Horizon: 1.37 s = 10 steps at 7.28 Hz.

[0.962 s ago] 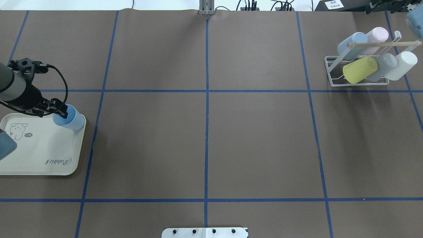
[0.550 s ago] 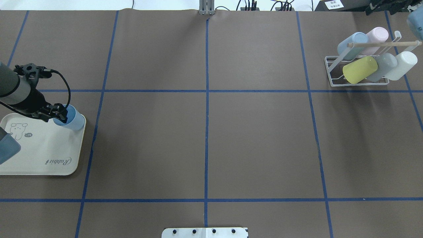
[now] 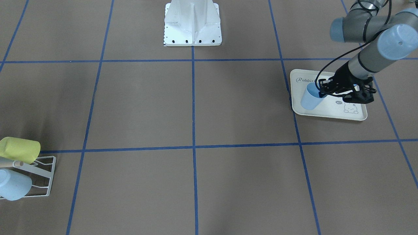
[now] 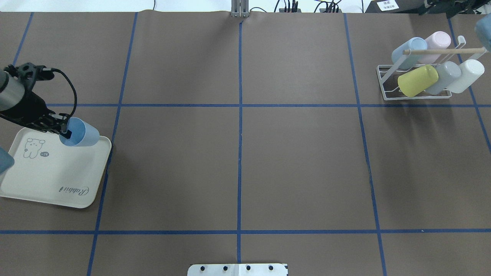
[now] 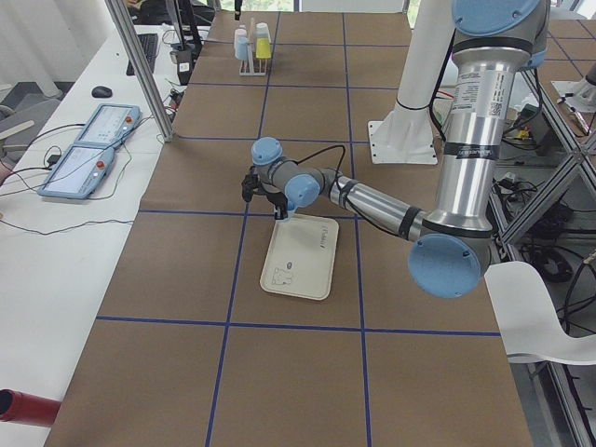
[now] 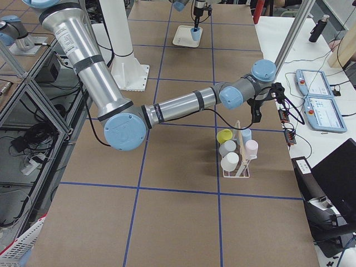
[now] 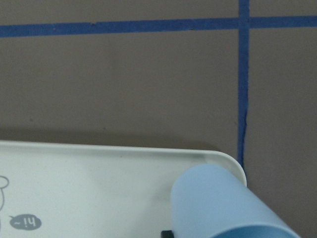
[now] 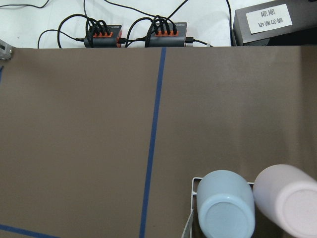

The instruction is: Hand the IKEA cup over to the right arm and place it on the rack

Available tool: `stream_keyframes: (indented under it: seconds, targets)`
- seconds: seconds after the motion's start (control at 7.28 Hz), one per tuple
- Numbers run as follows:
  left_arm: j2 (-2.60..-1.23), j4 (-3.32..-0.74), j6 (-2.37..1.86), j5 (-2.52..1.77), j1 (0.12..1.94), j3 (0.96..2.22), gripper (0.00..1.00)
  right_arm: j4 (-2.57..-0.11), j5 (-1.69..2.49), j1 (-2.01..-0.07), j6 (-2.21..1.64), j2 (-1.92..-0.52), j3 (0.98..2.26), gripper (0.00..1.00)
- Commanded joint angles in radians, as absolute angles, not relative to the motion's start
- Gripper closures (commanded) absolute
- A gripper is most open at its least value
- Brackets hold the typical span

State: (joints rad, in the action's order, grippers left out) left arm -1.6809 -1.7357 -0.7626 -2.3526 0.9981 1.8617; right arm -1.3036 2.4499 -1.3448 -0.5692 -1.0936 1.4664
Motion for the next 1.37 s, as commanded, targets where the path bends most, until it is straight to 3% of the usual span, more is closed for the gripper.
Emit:
stream_keyframes:
  seconds: [0.0,0.69,1.24]
  targets:
    - [-1.794,-1.456,-0.828,-2.355,1.038,2.021,1.00,-1.299,2.444,-1.287,-0.728,-1.172,1.654,0.01]
    - [-2.054,-1.530,-1.310,-2.336,0.811,2.068,1.00,-1.292,2.310,-1.045,-1.156,-1.186,1.954,0.01]
    - [-2.046,-2.210,-1.865,-2.372,0.761,2.000,1.00,-0.684,2.221,-0.841,-1.669,-1.187,1.948,0.02]
